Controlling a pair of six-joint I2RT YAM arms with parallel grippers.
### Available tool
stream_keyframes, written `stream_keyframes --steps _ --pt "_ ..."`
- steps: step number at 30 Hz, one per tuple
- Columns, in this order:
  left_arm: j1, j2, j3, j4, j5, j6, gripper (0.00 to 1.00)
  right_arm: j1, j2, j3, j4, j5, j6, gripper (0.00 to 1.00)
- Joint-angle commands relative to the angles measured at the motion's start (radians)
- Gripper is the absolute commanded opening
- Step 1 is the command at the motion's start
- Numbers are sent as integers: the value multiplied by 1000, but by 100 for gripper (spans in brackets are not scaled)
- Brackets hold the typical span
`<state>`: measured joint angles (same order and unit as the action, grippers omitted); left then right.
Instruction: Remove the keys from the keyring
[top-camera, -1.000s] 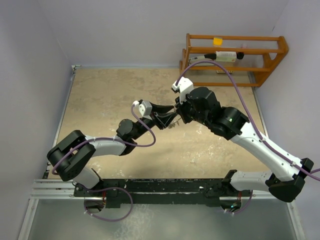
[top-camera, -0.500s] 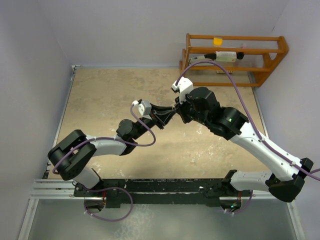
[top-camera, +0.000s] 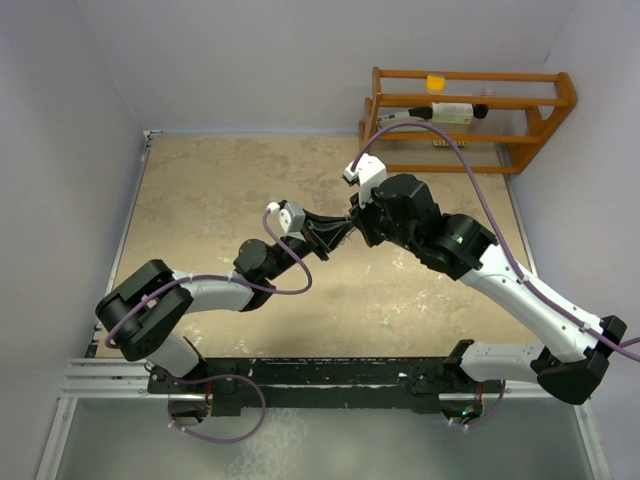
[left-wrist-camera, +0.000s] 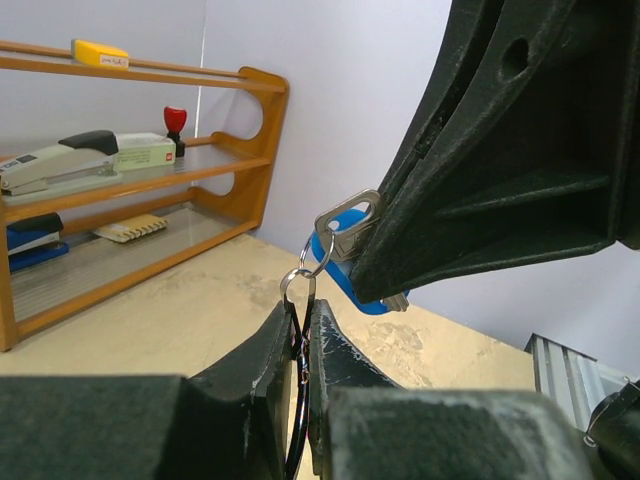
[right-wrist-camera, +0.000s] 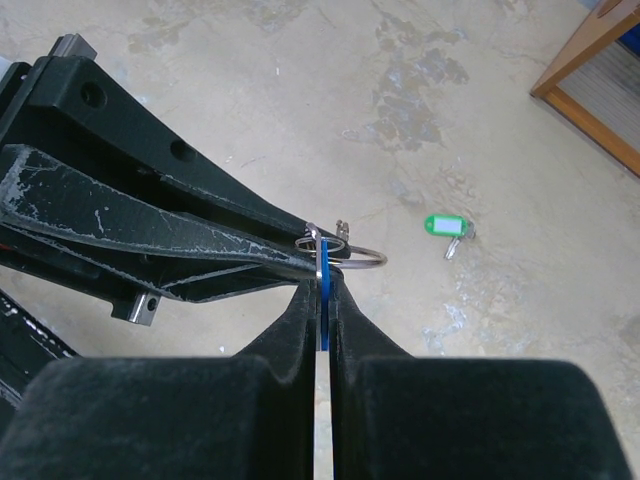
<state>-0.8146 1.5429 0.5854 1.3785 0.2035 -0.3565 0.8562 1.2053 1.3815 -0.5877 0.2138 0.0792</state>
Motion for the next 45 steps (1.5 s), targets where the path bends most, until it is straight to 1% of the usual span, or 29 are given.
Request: stream_keyframes --steps 1,5,11,15,18,21,25,28,34,40,45 --pt "-1 -28 14 -38 2 17 0 0 -19 12 42 11 -5 0" --pt "-1 -61 9 -131 4 72 0 1 -31 25 27 32 -10 0" --pt "-1 -113 -9 -241 -28 157 0 0 -36 33 10 54 -13 0" --pt "-1 -123 13 -331 8 210 0 1 -17 63 -23 54 -28 0" --pt "-1 -129 51 -452 74 264 0 0 -3 94 -58 73 -43 0" --pt "-1 -142 102 -623 157 335 0 0 2 121 -85 82 -62 0" --pt "-1 -165 142 -798 204 406 0 0 19 161 -141 89 -81 0" --pt "-1 -194 159 -881 222 453 0 0 28 182 -178 105 -88 0" --pt "-1 -240 177 -962 315 489 0 1 32 185 -193 102 -92 0" --pt "-1 -277 180 -971 420 488 0 0 49 189 -190 51 -98 0" --pt "-1 -304 179 -979 449 489 0 0 66 197 -191 18 -107 0"
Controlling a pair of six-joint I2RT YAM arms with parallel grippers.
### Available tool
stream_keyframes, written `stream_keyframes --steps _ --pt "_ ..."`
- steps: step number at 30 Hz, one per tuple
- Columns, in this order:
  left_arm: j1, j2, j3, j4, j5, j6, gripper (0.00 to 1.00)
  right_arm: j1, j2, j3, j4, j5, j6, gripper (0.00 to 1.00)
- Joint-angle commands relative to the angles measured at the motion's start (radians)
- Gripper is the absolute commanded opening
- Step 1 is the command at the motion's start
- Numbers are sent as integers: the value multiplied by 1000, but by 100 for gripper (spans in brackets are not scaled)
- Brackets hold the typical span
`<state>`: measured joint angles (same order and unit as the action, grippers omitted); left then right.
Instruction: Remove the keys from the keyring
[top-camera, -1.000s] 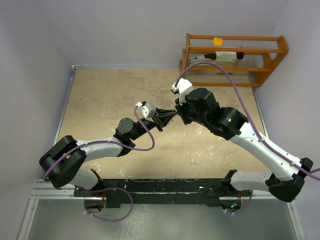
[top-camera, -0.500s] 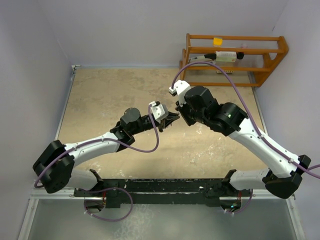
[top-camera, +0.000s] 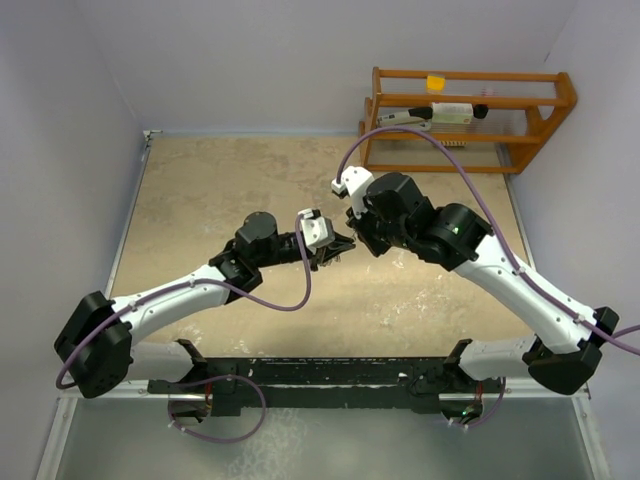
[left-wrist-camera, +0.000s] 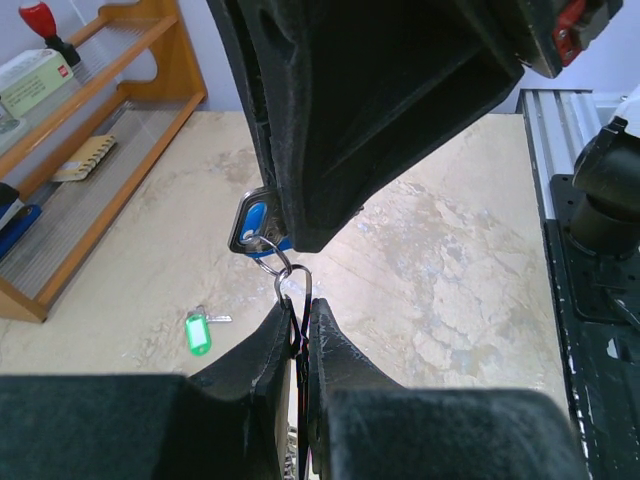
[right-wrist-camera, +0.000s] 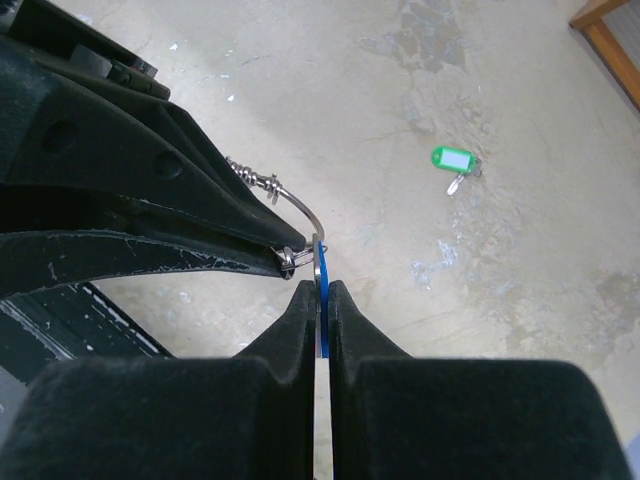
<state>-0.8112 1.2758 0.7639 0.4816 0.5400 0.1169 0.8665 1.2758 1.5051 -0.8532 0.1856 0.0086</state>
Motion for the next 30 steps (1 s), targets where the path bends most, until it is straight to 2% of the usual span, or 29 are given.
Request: stream_keyframes --steps 1,14,30 --pt "-5 -37 1 -81 118 16 0 -11 0 76 71 39 -36 0" --pt "-5 -84 -7 -83 163 8 0 -10 36 48 82 -23 -39 0" --pt "-5 -152 -7 -69 154 2 0 -10 91 8 118 -198 -38 0"
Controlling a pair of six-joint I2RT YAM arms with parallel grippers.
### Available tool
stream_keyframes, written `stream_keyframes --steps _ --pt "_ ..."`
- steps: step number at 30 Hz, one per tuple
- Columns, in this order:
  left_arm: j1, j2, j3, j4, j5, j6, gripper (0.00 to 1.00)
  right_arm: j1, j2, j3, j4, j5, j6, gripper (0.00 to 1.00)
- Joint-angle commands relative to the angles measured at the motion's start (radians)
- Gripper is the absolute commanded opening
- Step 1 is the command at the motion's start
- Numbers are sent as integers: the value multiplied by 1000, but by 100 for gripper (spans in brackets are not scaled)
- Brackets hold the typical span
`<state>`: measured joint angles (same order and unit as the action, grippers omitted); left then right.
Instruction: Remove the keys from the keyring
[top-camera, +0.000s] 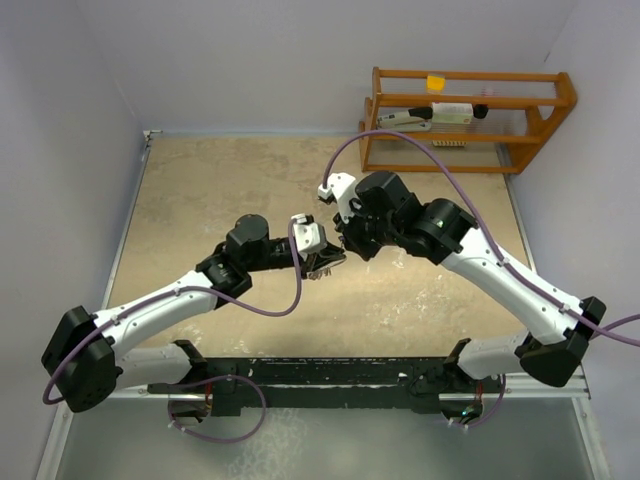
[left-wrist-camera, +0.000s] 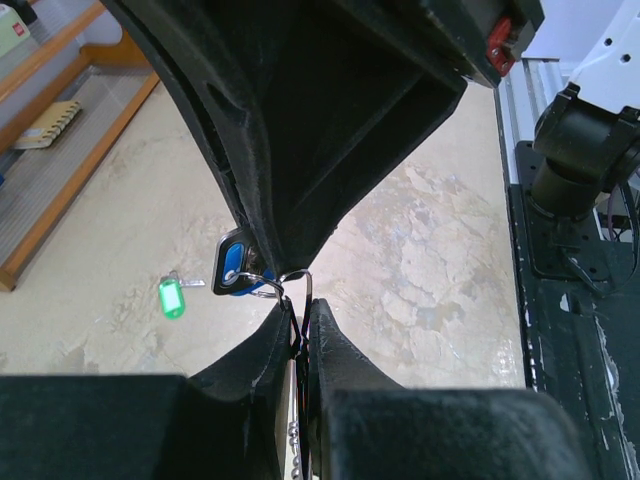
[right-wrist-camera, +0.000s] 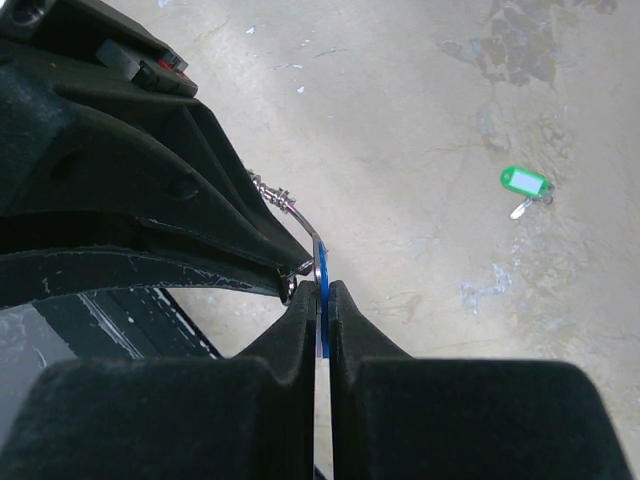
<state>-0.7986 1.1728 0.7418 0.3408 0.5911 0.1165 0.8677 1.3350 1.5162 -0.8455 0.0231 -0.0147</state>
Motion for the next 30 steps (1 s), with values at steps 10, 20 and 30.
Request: stream_keyframes --steps 10,20,30 --pt "-17 -124 4 80 125 0 0 -12 49 -23 136 -101 -11 0" --pt "-17 -190 -1 64 127 2 0 -12 6 -12 147 -211 24 0" --pt "-17 -203 7 30 204 10 0 -11 53 12 150 -281 14 0"
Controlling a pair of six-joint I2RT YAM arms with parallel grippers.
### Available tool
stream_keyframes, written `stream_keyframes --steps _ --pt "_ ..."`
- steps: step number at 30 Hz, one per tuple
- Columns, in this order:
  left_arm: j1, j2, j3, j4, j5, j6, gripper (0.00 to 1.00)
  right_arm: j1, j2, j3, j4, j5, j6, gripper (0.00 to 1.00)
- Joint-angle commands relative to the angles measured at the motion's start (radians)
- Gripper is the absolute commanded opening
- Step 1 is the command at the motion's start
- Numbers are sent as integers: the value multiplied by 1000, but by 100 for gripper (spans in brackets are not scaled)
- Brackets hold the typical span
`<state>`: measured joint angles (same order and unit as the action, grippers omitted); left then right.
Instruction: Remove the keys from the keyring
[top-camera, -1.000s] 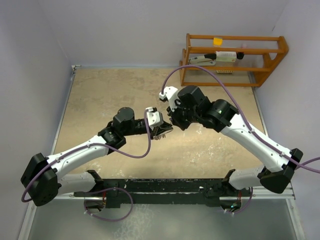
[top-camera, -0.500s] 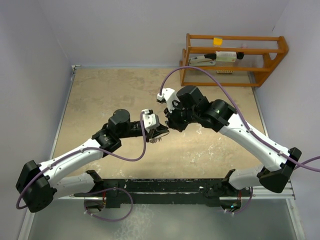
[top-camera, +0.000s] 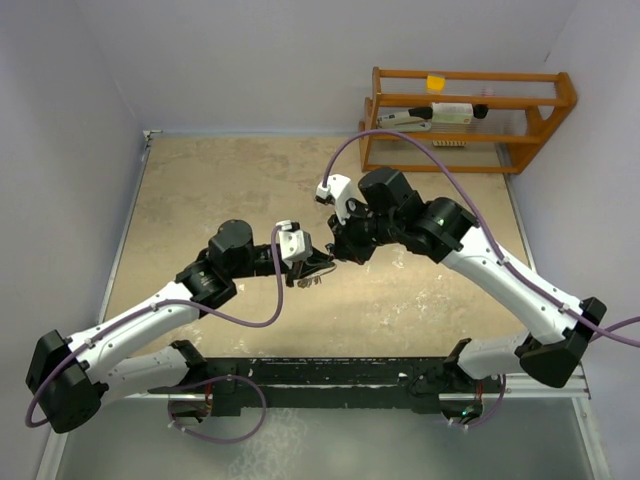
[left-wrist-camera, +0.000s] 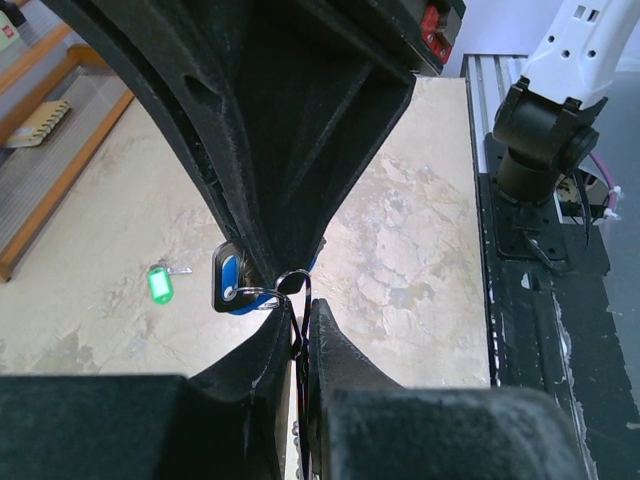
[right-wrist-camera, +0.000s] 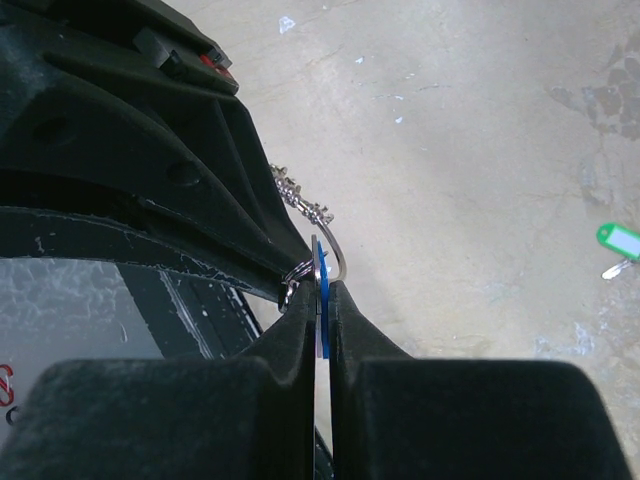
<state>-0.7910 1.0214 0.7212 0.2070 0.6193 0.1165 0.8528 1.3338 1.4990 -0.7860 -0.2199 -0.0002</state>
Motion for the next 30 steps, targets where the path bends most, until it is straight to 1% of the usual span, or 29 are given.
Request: stream_keyframes --steps 1,11,16,20,26,30 --pt "-25 -55 26 163 178 11 0 4 61 33 86 -36 -1 0" --pt "-25 -90 33 135 206 30 0 1 142 65 25 1 -1 0" --pt "-25 -132 39 122 232 37 0 -9 177 77 -5 49 -2 0" --pt "-25 -151 41 128 253 32 0 -32 192 73 5 3 -3 0" --pt "-25 -185 41 155 282 24 0 -54 206 66 8 -11 -12 0" --pt "-25 -184 53 180 313 16 0 -69 209 61 33 -131 -19 0"
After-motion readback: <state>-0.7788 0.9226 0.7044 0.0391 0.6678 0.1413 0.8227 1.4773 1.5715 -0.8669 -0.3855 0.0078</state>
